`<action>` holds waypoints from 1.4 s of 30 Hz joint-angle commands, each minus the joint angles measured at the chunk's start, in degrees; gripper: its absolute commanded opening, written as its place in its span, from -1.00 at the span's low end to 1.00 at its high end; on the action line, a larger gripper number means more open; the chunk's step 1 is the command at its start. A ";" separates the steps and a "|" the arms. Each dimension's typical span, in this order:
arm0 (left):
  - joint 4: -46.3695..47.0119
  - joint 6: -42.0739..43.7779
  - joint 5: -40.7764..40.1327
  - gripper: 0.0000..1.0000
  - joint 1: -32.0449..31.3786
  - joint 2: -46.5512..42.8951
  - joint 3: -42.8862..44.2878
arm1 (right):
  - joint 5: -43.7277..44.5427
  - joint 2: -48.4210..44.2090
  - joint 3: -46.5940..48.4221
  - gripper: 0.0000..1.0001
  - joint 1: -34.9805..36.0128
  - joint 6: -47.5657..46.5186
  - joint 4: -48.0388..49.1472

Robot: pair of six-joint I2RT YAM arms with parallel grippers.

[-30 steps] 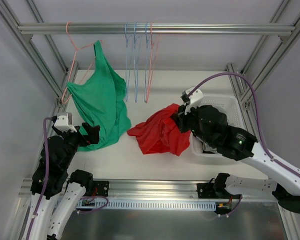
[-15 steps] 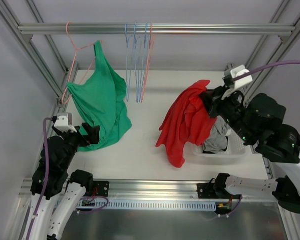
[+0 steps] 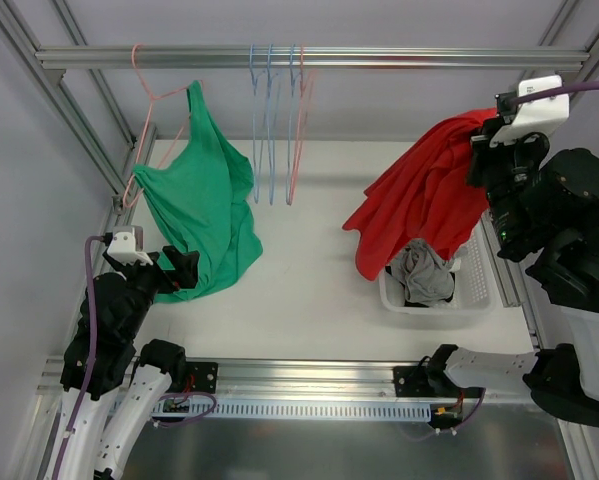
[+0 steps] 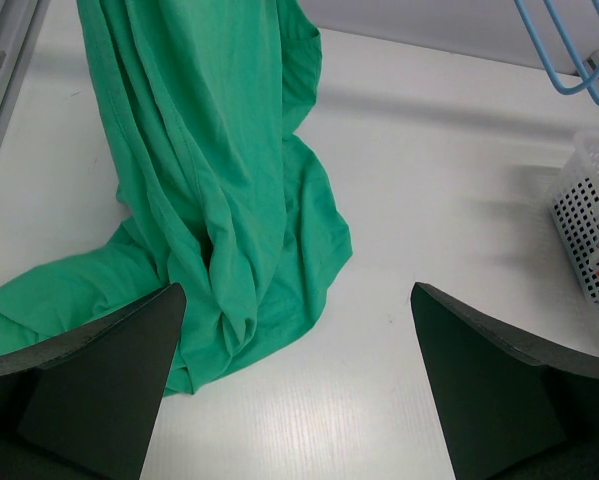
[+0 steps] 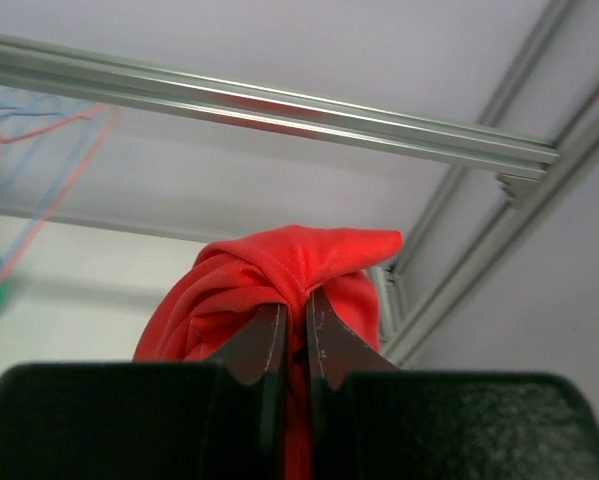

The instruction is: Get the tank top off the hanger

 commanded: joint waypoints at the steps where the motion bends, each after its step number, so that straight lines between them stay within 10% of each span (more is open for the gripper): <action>1: 1.49 0.48 0.35 0.97 0.72 -0.52 -0.09 | 3.26 1.57 2.28 -0.99 -6.91 -2.50 1.61; 16: 1.49 0.75 0.79 0.97 0.72 -0.08 -0.09 | -17.75 2.55 -17.39 -1.00 -48.76 26.51 -6.32; 34: 1.40 0.57 1.40 0.97 0.64 1.15 0.00 | -46.21 5.61 -60.98 -0.99 -49.39 42.49 17.75; 42: 1.49 0.57 1.84 0.97 0.64 0.97 -0.09 | -39.90 18.72 -68.99 -0.99 -48.43 44.36 21.28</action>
